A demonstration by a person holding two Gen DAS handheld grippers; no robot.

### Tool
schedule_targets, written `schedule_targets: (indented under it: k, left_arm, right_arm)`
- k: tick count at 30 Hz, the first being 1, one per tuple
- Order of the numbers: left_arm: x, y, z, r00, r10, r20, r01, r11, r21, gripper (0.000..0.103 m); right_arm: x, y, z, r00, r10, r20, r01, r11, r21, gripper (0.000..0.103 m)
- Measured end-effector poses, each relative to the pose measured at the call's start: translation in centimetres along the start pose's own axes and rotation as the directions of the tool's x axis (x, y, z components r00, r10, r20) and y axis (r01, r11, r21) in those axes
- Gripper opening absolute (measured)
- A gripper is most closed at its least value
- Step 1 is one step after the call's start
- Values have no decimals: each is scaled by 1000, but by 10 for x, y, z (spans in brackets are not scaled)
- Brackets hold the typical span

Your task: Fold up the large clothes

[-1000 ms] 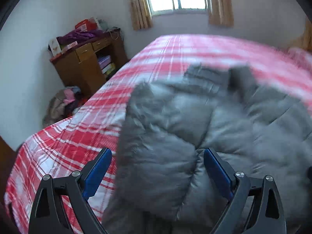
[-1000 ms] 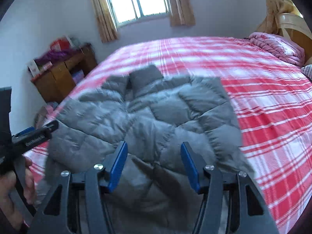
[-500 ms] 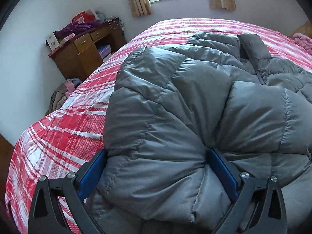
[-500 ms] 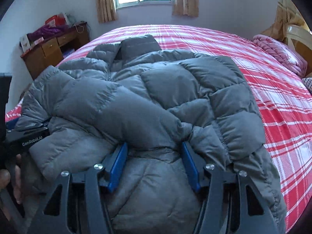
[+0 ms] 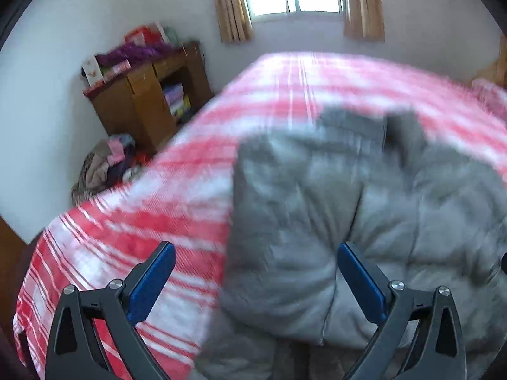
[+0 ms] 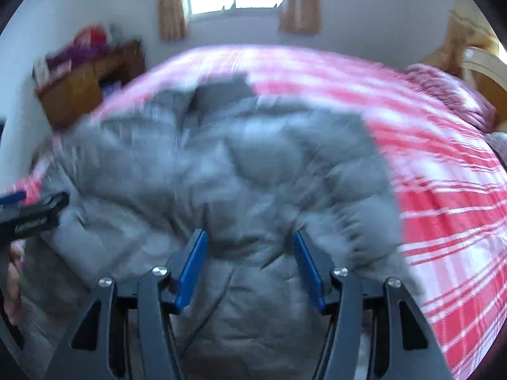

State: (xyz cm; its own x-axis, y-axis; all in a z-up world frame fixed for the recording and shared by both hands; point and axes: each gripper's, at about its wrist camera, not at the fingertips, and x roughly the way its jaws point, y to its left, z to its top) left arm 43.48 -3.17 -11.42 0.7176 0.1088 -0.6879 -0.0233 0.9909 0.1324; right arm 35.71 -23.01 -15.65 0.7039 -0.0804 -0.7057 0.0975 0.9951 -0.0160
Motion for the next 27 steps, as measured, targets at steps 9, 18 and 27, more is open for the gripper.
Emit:
schedule_targets:
  k: [9, 18, 27]
  left_arm:
    - [65, -12, 35, 997, 43, -64, -48, 996, -80, 102]
    - [126, -12, -1, 990, -22, -136, 9, 996, -94, 102]
    - [130, -16, -4, 989, -5, -146, -7, 996, -85, 102]
  right_arm:
    - [20, 46, 47, 992, 128, 21, -128, 991, 45, 45]
    - [76, 60, 18, 988, 143, -51, -142, 990, 26, 45]
    - [80, 57, 15, 987, 148, -63, -146, 989, 36, 45]
